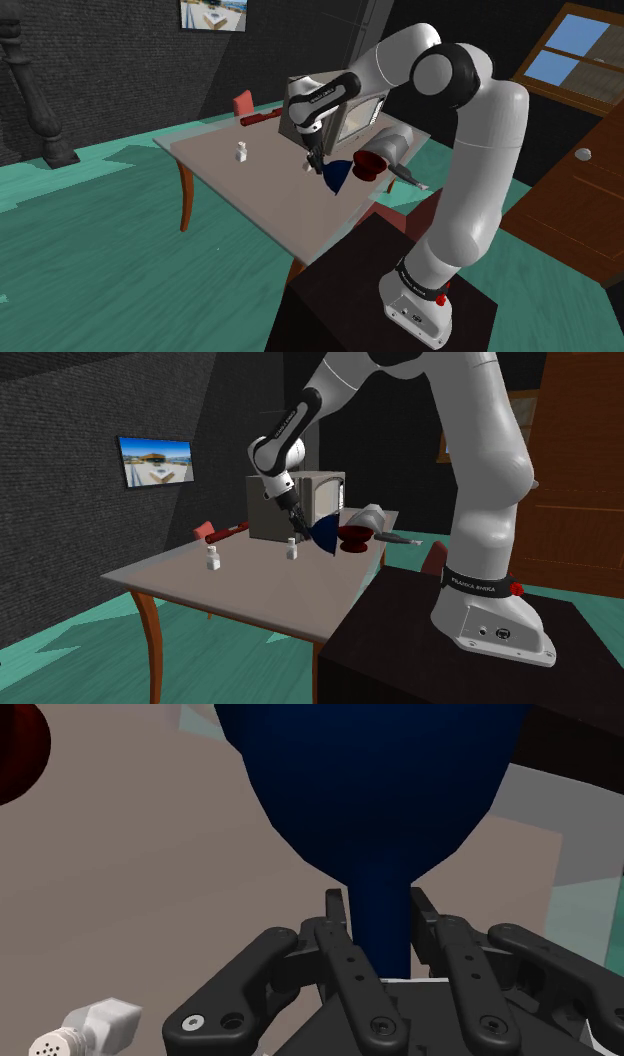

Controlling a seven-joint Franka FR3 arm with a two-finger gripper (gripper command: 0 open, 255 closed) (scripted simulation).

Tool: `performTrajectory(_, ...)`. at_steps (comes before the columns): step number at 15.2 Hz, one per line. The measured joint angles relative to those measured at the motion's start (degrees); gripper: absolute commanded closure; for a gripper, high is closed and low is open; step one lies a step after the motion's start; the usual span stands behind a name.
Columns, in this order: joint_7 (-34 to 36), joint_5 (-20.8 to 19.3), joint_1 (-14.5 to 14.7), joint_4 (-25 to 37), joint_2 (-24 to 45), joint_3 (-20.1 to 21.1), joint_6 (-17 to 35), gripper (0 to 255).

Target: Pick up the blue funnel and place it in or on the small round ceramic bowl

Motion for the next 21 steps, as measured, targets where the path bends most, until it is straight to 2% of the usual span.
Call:
performTrajectory(3, -1.41, -0.4, -0.84, 0.57, -0.37, -0.61, -0.59, 255)
performTrajectory(12, -11.12, -2.74, -7.77, 6.18, 4.35, -4.95, 1.26, 255)
performTrajectory(19, -18.86, -3.32, -13.52, 14.16, 10.28, -7.57, 1.74, 255)
performTrajectory(21, -21.0, -3.05, -15.12, 18.11, 12.9, -8.0, 1.08, 255)
